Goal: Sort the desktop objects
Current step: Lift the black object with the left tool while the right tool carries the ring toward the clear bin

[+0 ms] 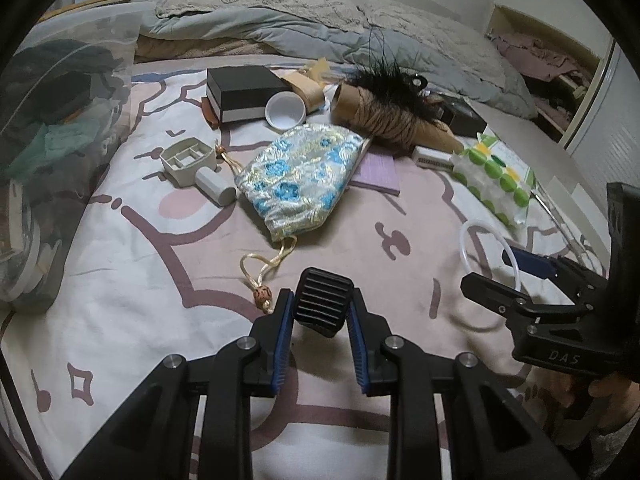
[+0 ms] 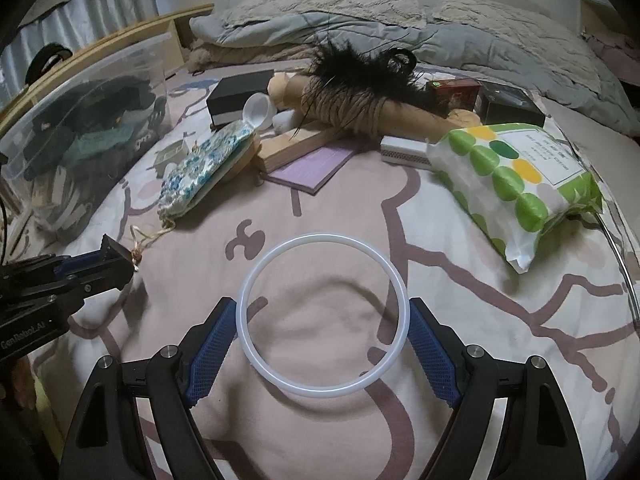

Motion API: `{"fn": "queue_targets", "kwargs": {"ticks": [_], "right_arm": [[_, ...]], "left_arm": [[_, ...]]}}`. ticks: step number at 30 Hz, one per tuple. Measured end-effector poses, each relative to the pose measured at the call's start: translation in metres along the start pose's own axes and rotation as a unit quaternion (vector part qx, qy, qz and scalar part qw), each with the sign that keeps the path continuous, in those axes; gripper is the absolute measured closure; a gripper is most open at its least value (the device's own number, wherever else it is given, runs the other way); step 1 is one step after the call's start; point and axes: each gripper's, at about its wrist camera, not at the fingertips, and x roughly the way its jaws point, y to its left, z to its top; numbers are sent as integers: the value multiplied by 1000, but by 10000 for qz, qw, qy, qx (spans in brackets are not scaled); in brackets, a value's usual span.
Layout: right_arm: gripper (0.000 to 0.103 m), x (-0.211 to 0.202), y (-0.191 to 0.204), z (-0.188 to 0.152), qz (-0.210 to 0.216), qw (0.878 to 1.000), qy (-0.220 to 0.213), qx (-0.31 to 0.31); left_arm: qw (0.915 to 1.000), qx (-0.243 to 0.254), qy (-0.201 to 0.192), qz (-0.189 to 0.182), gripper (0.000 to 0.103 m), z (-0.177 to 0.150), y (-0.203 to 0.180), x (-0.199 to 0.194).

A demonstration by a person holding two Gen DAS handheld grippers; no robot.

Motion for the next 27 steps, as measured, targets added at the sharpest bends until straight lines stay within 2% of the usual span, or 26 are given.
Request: {"fn": "queue_targets", "kwargs": {"ticks": [14,19,27], "right_arm": [[19,-28,-12,12,181,9982,-469,326],[19,-46,-7,24,220,9967,-728,284],[19,-67,6,50,391,9943,-976,198]], "left_arm": [[9988,-24,-456,-160,77,15,-4,-31],[9977,10,-656,-169,77,31,-6,-54],[9925,-74,-1219,-30,77,75,4,-89]]}}
